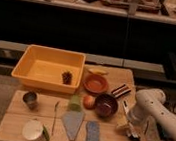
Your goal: Place brush in purple bowl
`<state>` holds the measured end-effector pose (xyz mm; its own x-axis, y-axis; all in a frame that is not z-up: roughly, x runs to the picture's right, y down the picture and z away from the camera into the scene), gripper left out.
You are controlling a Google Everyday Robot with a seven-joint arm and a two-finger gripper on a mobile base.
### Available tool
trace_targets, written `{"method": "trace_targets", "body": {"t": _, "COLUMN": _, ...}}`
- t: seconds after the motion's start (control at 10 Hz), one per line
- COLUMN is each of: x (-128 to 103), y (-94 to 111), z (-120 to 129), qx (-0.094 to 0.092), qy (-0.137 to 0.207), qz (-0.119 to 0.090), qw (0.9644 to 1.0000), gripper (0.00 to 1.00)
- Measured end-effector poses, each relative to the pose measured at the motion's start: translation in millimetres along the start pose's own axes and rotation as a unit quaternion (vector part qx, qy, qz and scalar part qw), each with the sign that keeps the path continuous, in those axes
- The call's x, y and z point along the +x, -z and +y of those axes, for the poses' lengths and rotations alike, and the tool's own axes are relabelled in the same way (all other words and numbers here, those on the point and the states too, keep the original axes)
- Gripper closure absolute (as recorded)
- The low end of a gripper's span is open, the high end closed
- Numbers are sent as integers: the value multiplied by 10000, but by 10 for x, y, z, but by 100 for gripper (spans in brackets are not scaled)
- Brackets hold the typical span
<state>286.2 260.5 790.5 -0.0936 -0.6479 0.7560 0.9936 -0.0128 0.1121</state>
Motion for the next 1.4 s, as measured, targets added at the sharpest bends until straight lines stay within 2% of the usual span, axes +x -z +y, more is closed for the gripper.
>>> {"method": "trace_targets", "body": {"t": 0.5, "x": -10, "y": -74, "z": 2, "qx": -49, "qy": -23, "qz": -44, "qw": 10000, "gripper": 21}}
{"method": "trace_targets", "body": {"t": 0.8, "x": -15, "y": -99, "z": 4, "qx": -54, "qy": -32, "qz": -61, "qw": 10000, "gripper": 41}}
{"method": "trace_targets", "body": {"t": 0.9, "x": -18, "y": -108, "z": 14, "qx": -61, "qy": -44, "qz": -69, "qw": 9999, "gripper": 44}}
{"method": "trace_targets", "body": {"t": 1.4, "x": -19, "y": -131, "z": 31, "qx": -77, "qy": -71, "qz": -101, "qw": 9999, "gripper": 44}}
